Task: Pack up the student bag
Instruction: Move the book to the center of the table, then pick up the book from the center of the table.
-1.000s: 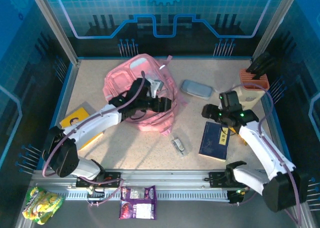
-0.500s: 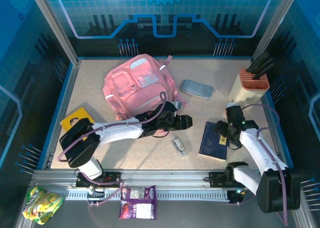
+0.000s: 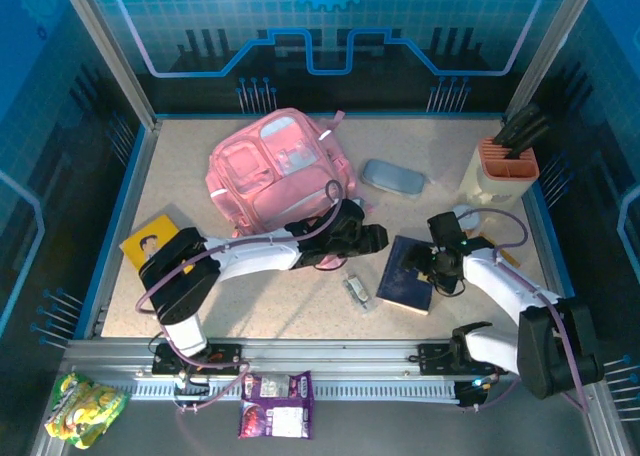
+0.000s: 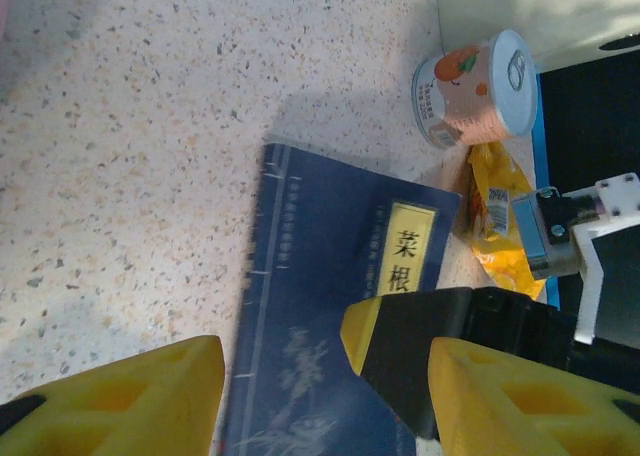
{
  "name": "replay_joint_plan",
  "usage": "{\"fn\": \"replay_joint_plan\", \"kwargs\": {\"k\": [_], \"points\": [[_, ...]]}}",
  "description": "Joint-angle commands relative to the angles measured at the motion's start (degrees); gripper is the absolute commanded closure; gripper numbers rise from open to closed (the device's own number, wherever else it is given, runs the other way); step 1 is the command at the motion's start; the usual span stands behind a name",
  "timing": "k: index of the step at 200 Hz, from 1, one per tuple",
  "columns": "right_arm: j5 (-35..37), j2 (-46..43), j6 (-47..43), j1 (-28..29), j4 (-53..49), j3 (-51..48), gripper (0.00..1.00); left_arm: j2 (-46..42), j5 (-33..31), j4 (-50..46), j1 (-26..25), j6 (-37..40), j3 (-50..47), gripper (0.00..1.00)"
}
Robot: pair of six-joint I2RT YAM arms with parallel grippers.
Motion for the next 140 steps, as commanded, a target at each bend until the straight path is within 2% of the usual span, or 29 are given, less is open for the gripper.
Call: {"fn": "replay_joint_plan", "kwargs": {"k": [1,11,27,41,49,86,103,140], "points": [[-4.32,-1.67,-1.67,-0.96,1.19,1.61,0.16,3.16,-0.89,-4.9,0.53,-0.12,3.83,0.45],[-6.62,-2.63,-3.6,-3.16,1.72,0.55,0.19,4.75,-0.57,-6.44,0.59,0.29,5.6,0.46],[-10.85,-3.38,-6.2,-7.08,1.45,-0.7,0.28,6.35,-1.36,-8.43,0.59,0.84,7.85,0.49],[-12.09,-3.59,-8.64,-8.01,0.81,-1.18,0.33,7.55,-1.26,-8.89,0.59,0.92,8.9,0.51],[-12.06,-3.4,-9.64,-8.03,-0.26,-1.07,0.34,8.23,-1.27,-9.51,0.52,0.88,9.48,0.56],[-12.3,-1.73,-11.96,-7.93,-1.83,-1.01,0.35,12.03,0.85,-8.5,0.46,-0.12,10.34,0.62],[-11.11,-0.41,-12.54,-7.83,-2.61,-0.92,0.29,13.06,1.11,-7.49,0.41,-0.54,10.26,0.64],[-7.87,1.33,-12.75,-6.76,-2.94,-0.28,0.27,15.88,2.61,-7.75,0.41,-0.02,12.13,0.67]]}}
